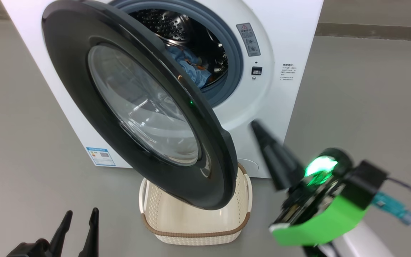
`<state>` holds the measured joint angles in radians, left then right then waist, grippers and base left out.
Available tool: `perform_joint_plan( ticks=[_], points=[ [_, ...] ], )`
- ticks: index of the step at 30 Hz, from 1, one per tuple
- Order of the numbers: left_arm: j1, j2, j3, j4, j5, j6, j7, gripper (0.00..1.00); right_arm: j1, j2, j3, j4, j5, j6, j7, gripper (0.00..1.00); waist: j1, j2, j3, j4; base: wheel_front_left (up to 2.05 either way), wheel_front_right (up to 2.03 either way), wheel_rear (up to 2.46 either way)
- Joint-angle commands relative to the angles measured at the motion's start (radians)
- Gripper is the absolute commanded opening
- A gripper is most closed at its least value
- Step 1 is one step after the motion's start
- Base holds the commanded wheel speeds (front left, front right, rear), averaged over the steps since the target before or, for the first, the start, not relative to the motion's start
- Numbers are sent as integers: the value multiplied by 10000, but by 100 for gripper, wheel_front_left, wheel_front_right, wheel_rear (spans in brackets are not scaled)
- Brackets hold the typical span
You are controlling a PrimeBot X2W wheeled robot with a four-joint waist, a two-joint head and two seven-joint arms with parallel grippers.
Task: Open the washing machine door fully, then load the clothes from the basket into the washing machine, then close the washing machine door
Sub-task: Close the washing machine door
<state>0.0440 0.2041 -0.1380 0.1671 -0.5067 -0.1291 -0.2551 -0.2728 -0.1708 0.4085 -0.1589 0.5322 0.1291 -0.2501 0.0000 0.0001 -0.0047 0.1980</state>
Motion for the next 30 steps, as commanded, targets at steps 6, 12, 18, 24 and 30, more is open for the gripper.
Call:
perform_joint_plan(
  ticks=[6, 12, 18, 24, 30],
  points=[
    [-106, 54, 386, -297, 77, -16, -66, 100, -27, -152, 1374, 79, 370, 16, -117, 0, 0, -1, 1, 87, 0, 0, 0],
    [-128, -52, 374, -274, 45, -16, -66, 100, 13, -317, 2483, 1132, 733, 16, -117, 0, 0, -1, 90, 136, 0, 0, 0],
    [-223, -100, 289, -243, -5, -16, -66, 100, -101, -412, 3048, 2211, 922, 16, -117, 0, 0, -1, 257, 226, 0, 0, 0],
    [-402, -110, 247, -203, -90, -16, -66, 100, -384, -456, 3331, 3129, 984, 16, -117, 0, 0, -1, 560, 345, 0, 0, 0],
    [-542, -159, 174, -185, -139, -16, -66, 100, -695, -403, 3313, 3845, 963, 16, -117, 0, 0, -1, 825, 433, 0, 0, 0]
  ],
)
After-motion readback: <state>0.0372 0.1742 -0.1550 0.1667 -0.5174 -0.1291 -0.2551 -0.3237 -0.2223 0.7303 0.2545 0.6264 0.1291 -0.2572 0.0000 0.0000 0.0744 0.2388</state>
